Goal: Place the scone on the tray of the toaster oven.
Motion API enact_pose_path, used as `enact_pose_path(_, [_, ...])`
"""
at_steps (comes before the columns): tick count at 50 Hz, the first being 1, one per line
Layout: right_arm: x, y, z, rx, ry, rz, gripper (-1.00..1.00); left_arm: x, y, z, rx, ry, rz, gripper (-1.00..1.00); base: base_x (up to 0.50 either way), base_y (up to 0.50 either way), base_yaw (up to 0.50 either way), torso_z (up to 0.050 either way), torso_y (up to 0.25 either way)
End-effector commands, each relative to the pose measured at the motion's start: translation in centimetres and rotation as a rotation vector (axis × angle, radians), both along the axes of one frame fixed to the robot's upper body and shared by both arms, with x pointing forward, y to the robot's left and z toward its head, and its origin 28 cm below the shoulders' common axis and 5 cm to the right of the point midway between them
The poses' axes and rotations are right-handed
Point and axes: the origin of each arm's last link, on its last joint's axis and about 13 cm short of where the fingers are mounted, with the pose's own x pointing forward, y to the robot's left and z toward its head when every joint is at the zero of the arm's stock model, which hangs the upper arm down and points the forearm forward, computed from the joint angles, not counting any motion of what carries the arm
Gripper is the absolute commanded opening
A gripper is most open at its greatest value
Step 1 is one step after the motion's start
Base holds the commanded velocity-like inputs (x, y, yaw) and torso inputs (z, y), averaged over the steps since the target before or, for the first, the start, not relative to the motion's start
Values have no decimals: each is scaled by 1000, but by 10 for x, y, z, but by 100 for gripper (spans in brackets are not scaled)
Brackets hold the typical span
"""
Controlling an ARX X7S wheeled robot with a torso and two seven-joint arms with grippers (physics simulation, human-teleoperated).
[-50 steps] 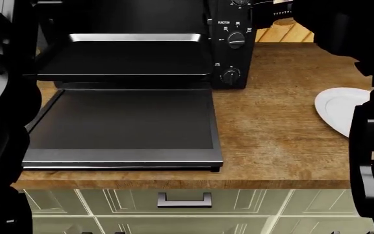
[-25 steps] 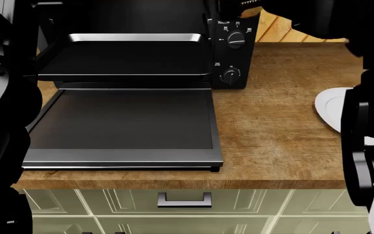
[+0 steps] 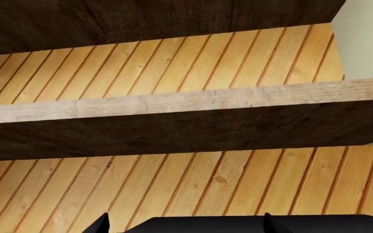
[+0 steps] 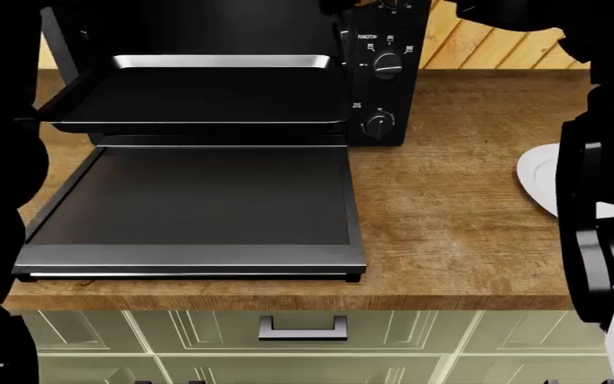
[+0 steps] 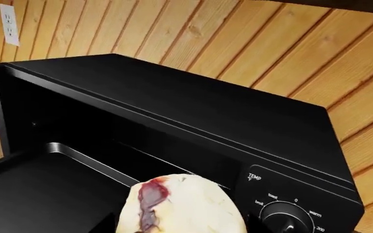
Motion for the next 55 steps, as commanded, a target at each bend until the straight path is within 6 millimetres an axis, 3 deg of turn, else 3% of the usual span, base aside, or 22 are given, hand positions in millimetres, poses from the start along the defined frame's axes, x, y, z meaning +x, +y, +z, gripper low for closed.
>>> enact_pose_path(1, [-2, 11, -2, 4, 38, 90, -100, -11, 5, 4, 16, -6, 37, 100, 0, 0, 0, 0, 0])
enact_pose_path(12, [13, 27, -20, 5, 87, 158, -100, -10, 6, 2, 7, -6, 47, 100, 0, 0, 0, 0, 1])
enact_pose_path(24, [13, 27, -20, 5, 87, 158, -100, -10, 6, 2, 7, -6, 47, 100, 0, 0, 0, 0, 0])
enact_pose_path(42, [46, 41, -17, -47, 161, 236, -100, -9, 8, 1, -2, -7, 54, 100, 0, 0, 0, 0, 0])
enact_pose_path(55, [48, 49, -25, -59, 215, 294, -100, -9, 8, 2, -3, -12, 55, 100, 0, 0, 0, 0, 0])
